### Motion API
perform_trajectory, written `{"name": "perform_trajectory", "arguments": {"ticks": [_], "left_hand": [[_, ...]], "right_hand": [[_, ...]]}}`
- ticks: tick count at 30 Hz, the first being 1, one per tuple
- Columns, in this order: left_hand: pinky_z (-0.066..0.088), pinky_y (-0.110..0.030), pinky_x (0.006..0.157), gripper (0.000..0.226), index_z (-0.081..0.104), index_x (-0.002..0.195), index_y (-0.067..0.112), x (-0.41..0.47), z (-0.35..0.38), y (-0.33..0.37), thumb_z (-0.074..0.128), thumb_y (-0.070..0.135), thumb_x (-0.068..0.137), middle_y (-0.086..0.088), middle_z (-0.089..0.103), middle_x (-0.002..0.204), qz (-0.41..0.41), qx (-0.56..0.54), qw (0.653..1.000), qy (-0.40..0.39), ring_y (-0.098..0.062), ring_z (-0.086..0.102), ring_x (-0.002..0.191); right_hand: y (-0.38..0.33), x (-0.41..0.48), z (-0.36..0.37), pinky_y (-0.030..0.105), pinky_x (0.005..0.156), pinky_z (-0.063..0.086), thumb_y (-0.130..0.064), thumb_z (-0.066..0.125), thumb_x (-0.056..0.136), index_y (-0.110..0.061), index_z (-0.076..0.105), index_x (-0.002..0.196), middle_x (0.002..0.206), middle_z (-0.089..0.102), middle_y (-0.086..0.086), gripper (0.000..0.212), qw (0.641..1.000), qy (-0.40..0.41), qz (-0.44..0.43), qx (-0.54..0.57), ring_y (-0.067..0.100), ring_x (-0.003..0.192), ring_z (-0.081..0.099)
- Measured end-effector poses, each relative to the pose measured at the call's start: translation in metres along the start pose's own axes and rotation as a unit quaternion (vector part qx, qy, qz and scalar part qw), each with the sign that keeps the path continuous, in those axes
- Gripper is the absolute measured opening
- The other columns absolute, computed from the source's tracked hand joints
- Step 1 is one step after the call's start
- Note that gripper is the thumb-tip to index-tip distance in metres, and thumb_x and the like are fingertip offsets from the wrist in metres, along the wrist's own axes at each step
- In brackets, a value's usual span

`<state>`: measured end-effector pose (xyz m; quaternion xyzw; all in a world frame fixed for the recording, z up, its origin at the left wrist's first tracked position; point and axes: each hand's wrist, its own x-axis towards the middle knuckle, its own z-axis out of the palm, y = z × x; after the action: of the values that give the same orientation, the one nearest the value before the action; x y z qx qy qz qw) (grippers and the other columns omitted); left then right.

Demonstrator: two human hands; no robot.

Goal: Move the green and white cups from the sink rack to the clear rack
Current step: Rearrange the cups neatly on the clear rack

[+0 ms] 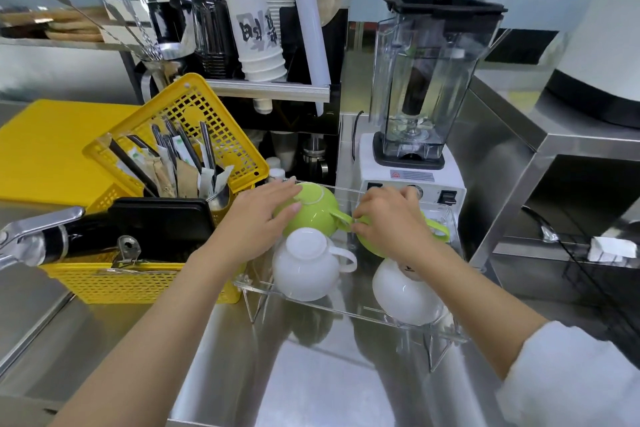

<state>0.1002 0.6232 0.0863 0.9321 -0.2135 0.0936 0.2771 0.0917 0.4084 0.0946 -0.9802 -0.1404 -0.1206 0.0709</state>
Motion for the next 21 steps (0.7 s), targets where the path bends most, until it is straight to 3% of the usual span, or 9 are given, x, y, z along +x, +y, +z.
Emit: {"name": "perform_trajectory", "arguments": {"ticks": [4,7,10,15,21], "left_hand": [[0.02,-0.045,0.114,0.039,0.044,0.132,0.023,0.011,0.007,-0.003,0.043,0.034,0.094,0.002,0.037,0.147,-0.004,0.02,1.0,-0.019,-0.016,0.024,0.139],[0.021,-0.042,0.111,0.036,0.049,0.128,0.025,0.009,0.012,-0.005,0.05,0.027,0.091,0.003,0.043,0.143,0.005,0.041,0.999,-0.019,-0.017,0.032,0.135],[0.021,-0.04,0.106,0.036,0.052,0.124,0.029,0.007,0.011,-0.006,0.056,0.025,0.088,0.005,0.047,0.14,0.0,0.048,0.999,0.003,-0.019,0.039,0.13],[0.02,-0.038,0.102,0.034,0.053,0.123,0.029,0.007,0.007,-0.001,0.053,0.027,0.09,0.006,0.05,0.137,-0.01,0.057,0.998,0.002,-0.02,0.038,0.127],[0.02,-0.044,0.106,0.037,0.05,0.126,0.03,0.004,0.002,0.002,0.052,0.028,0.09,0.007,0.045,0.141,-0.026,0.04,0.998,-0.029,-0.02,0.034,0.13]], "right_hand": [[-0.001,0.008,0.005,0.037,0.082,0.019,-0.034,0.054,0.087,-0.018,0.069,0.083,0.1,0.063,0.001,0.023,1.0,-0.004,0.006,-0.025,0.024,0.099,0.045],[0.0,0.013,0.007,0.036,0.077,0.016,-0.028,0.053,0.088,-0.016,0.069,0.082,0.097,0.065,0.002,0.021,0.999,0.007,0.005,-0.041,0.025,0.097,0.047],[0.0,0.017,0.01,0.038,0.084,0.021,-0.023,0.05,0.088,-0.018,0.07,0.085,0.095,0.067,0.002,0.02,0.998,0.005,0.002,-0.06,0.025,0.097,0.048],[0.003,0.022,0.013,0.043,0.094,0.017,-0.018,0.048,0.087,-0.017,0.07,0.085,0.091,0.067,0.003,0.021,0.997,0.013,0.012,-0.07,0.026,0.095,0.05],[0.007,0.021,0.013,0.044,0.095,0.021,-0.032,0.049,0.089,-0.018,0.065,0.095,0.101,0.064,0.004,0.022,0.999,0.007,0.006,-0.049,0.026,0.102,0.05]]}}
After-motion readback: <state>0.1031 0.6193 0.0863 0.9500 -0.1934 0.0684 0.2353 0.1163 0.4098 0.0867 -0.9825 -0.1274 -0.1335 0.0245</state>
